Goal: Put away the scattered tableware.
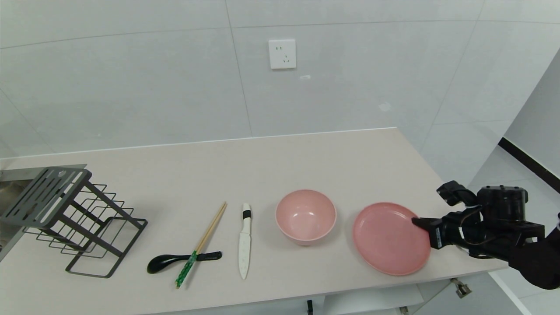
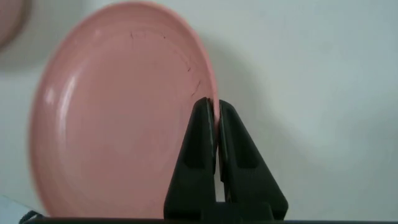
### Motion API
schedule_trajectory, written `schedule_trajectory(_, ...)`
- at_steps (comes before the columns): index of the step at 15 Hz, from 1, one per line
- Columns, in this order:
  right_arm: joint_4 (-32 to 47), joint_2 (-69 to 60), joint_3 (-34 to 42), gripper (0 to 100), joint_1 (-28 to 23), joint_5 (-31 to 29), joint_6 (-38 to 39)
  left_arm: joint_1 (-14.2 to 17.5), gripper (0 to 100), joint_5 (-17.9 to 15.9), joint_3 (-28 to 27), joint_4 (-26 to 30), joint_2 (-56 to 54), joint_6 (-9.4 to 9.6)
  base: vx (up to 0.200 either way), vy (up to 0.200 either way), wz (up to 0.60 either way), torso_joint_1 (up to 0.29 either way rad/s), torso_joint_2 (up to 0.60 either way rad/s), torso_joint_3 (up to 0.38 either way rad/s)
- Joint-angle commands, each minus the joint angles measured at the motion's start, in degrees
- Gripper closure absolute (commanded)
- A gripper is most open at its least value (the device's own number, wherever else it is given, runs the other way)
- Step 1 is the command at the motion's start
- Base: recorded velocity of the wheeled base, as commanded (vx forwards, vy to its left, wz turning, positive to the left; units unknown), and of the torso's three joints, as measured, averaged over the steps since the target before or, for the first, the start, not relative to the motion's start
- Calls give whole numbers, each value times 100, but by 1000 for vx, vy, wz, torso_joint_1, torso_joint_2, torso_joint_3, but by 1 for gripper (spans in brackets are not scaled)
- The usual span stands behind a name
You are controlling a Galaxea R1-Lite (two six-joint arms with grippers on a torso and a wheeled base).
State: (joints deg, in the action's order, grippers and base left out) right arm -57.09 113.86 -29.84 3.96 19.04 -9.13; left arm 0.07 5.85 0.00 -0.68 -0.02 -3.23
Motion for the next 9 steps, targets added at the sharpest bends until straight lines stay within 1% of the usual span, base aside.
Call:
schedule_trajectory(1,-30,-927,22,100,-9,3,8,1,0,4,0,-2,2,-2,0,0,0,0,0,0)
schedule_trajectory(2,-101,-1393,40,100,-71,3,17,1,0,4,0,-2,2,24,0,0,0,0,0,0)
schedule_trajectory(3,-118,-1621,66,100,-115,3,61,1,0,-67,0,-2,2,59,0,0,0,0,0,0)
schedule_trajectory(4,-189,-1911,181,100,-141,3,166,1,0,-339,0,-81,2,103,0,0,0,0,0,0)
schedule_trajectory(5,-320,-2034,286,100,-203,3,184,1,0,-339,0,-301,2,165,0,0,0,0,0,0)
schedule_trajectory(6,-470,-2070,391,100,-370,3,184,1,0,-348,0,-556,2,235,0,0,0,0,0,0)
schedule_trajectory(7,-584,-2114,409,100,-554,3,184,1,0,-418,0,-652,2,279,0,0,0,0,0,0)
schedule_trajectory(8,-698,-2114,400,100,-809,3,184,1,0,-612,0,-714,2,297,0,0,0,0,0,0)
schedule_trajectory(9,-839,-2114,427,100,-941,3,184,1,0,-866,0,-951,2,358,0,0,0,0,0,0)
